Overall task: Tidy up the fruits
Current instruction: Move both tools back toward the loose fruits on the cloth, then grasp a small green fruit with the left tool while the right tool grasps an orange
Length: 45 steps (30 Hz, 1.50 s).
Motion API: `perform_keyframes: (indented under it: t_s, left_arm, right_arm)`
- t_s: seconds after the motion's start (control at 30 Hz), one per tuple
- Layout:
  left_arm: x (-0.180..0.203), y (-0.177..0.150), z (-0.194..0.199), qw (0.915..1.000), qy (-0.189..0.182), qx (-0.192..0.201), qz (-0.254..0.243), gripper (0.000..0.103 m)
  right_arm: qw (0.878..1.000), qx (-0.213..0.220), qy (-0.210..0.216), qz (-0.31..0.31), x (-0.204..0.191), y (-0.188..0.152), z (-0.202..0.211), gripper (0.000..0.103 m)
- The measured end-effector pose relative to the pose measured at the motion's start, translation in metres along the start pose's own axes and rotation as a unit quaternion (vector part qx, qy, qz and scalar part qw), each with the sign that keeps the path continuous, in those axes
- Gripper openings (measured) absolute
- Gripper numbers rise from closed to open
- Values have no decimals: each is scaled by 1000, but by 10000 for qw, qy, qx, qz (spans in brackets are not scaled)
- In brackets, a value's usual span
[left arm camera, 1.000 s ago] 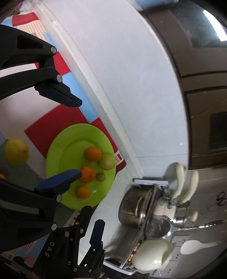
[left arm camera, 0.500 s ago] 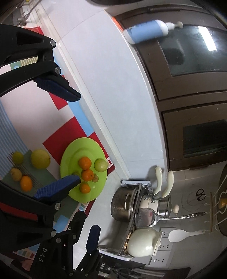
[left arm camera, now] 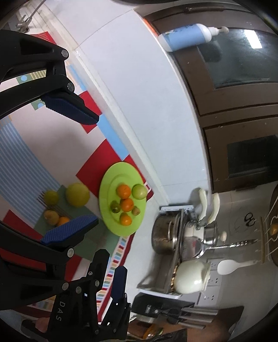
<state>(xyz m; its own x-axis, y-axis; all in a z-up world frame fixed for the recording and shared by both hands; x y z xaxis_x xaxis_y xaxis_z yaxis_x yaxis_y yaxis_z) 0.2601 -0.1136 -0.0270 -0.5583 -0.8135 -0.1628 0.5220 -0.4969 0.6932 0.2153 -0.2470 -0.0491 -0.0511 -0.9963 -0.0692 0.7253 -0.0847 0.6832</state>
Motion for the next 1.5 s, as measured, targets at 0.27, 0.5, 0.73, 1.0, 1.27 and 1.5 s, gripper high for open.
perform_keyframes:
  t_s: [0.27,0.5,0.73,1.0,1.27,1.5]
  left_arm:
    - [0,-27,-18,9981,-395,-253,-396,80]
    - [1,-44,-47,9936,-777,-468,-674,76]
    - [7,-53,-80,9868,-1141,-731,-883,68]
    - [8,-56,-103,9806,-1534,-976,-734,61]
    - [19,-59,-113,9762,-1652,-1127,-836,49]
    - [19,-56,-122,9736,-1758,-1298,-663,27]
  right_arm:
    - [9994,-261,20,-228,-14,-23,-15,49]
    - [9971,-650,-44,-394,-20,-34,-42,49]
    - [9916,-1056,-47,-749,-19,-43,-69,49]
    - [9851,-1351,58,-1065,-18,-48,-93,46]
    - [9786,-1519,195,-1373,-12,-44,-107,43]
    - [9702,-1706,321,-1691,1,-40,-115,43]
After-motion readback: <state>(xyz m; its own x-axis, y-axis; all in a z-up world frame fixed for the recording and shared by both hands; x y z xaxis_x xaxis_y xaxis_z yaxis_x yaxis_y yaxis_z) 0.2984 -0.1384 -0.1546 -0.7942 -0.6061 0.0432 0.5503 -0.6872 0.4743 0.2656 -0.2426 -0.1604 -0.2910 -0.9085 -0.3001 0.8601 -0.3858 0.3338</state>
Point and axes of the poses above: each gripper's, at about its wrist camera, not at the fingertips, and z roughly against the way its jaws point, x to its right, y to its top, the point moved 4 cm from there along -z, roughly the way its jaws point, and after that the axes turned 12 degrees about -x, right-handed, at the moved point
